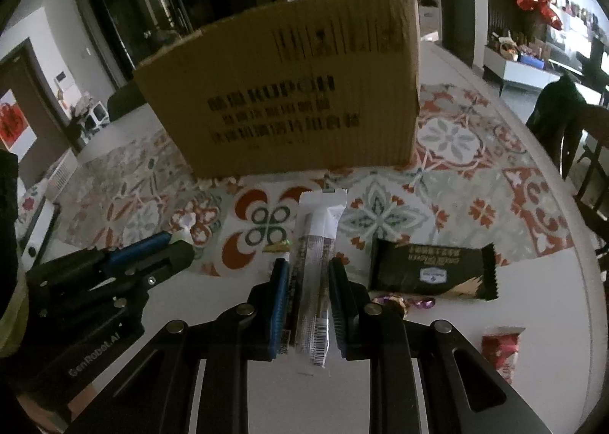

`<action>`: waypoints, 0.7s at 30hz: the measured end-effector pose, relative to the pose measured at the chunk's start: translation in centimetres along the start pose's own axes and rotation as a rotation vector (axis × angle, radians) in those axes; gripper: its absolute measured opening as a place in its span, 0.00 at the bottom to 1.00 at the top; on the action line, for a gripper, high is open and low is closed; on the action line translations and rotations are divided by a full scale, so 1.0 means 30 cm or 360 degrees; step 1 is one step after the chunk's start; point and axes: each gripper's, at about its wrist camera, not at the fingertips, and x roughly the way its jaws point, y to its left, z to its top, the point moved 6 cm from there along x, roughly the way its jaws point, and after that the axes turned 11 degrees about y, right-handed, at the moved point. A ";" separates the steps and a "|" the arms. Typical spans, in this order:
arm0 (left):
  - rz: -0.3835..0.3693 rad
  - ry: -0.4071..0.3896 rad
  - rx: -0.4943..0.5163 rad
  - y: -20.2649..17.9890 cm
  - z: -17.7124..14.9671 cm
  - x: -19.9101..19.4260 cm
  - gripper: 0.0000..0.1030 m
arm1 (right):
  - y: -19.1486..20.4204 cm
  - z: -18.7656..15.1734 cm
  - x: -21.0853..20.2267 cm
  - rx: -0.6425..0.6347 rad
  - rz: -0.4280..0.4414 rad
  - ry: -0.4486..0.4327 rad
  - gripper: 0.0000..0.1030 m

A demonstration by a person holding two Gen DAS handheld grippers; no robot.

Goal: Organize snacks
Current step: 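Lift both held snacks and carry them over the cardboard box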

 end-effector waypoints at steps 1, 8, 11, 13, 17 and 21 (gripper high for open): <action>-0.0004 -0.0013 0.0003 -0.002 0.004 -0.013 0.19 | 0.003 0.005 -0.011 -0.0003 0.0000 -0.0014 0.22; -0.0010 -0.0114 0.0029 -0.020 0.037 -0.093 0.19 | 0.013 0.034 -0.098 -0.0018 -0.0002 -0.0125 0.22; -0.0018 -0.0159 0.0038 -0.028 0.056 -0.127 0.19 | 0.017 0.051 -0.133 -0.0024 -0.0004 -0.0173 0.22; -0.0015 -0.0182 0.0042 -0.032 0.072 -0.144 0.19 | 0.016 0.063 -0.155 -0.0024 -0.0008 -0.0203 0.22; -0.0012 -0.0236 0.0057 -0.037 0.104 -0.177 0.19 | 0.010 0.087 -0.188 -0.0015 0.0006 -0.0248 0.22; -0.0007 -0.0294 0.0078 -0.047 0.132 -0.215 0.19 | 0.015 0.111 -0.221 -0.0022 0.0004 -0.0298 0.22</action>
